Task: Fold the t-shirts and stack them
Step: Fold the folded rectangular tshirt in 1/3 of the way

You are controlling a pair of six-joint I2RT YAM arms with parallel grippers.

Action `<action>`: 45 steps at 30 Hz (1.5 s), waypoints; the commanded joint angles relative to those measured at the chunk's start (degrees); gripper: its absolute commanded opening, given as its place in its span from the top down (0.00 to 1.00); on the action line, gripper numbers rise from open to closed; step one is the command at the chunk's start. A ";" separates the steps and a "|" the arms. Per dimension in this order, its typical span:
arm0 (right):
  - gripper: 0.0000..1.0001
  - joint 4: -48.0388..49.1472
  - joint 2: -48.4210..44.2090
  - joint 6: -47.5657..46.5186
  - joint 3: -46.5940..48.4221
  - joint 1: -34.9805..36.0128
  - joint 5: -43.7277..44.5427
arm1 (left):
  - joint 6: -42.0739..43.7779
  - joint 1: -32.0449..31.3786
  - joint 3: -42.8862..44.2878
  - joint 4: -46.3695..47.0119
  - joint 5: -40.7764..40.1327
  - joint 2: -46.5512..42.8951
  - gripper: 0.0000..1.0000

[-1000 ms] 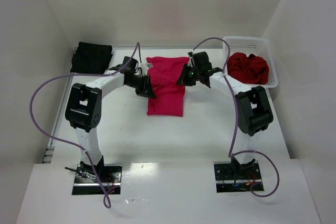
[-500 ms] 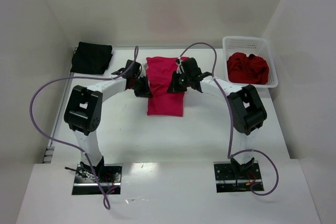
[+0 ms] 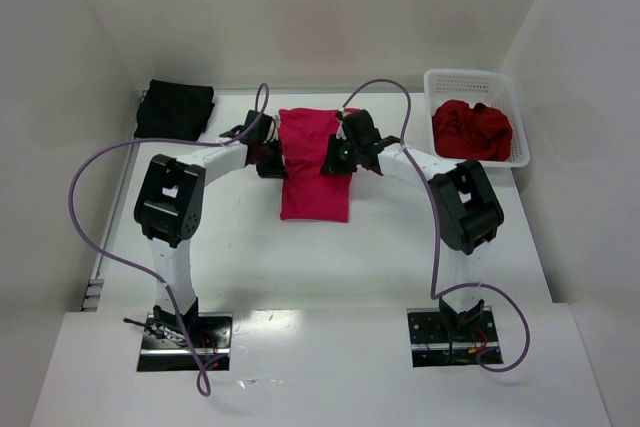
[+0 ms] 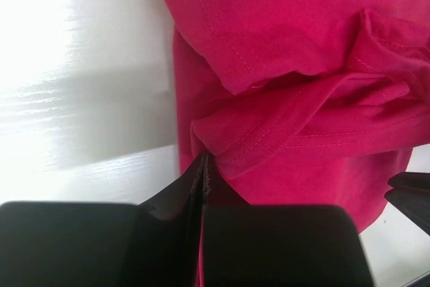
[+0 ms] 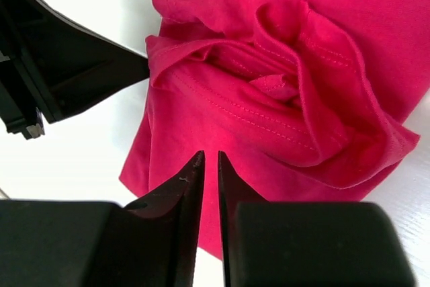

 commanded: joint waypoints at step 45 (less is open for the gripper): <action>0.82 0.53 8.91 0.30 9.68 -1.99 15.66 | 6.68 5.10 5.99 4.66 15.03 -2.85 0.55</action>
